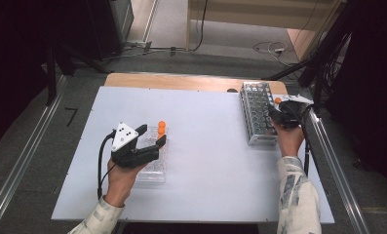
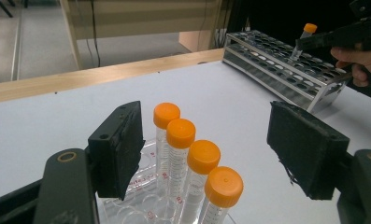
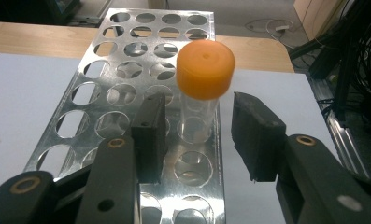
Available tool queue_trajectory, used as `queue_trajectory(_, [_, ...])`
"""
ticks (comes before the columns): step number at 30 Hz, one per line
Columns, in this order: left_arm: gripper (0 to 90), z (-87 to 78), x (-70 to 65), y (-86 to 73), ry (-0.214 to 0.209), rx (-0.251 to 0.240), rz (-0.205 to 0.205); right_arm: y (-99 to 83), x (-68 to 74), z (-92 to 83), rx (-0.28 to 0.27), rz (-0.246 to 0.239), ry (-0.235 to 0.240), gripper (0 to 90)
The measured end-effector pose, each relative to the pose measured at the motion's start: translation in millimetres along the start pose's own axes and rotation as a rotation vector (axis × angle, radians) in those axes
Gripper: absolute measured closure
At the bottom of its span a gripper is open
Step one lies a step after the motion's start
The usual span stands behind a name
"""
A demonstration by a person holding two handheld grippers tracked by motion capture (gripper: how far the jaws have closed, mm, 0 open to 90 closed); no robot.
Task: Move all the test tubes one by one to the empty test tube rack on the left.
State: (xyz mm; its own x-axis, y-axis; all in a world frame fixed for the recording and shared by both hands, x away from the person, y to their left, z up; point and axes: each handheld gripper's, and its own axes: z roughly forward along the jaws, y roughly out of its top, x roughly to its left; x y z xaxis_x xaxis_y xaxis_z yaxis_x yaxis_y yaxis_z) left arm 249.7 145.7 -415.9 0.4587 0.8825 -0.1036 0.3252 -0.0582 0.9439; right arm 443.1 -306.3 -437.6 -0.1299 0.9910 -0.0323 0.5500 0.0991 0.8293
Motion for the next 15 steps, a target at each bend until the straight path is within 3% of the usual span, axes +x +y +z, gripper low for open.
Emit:
queue_trajectory(12, [26.7,-0.3,-1.2,-0.1,-0.004,-0.002,0.004,3.0,2.6,3.8,0.006,-0.027,-0.018,70.3])
queue_trajectory(15, [26.8,-0.7,-0.8,0.2,-0.004,-0.002,0.005,3.0,2.4,3.5,0.007,-0.023,-0.012,71.0])
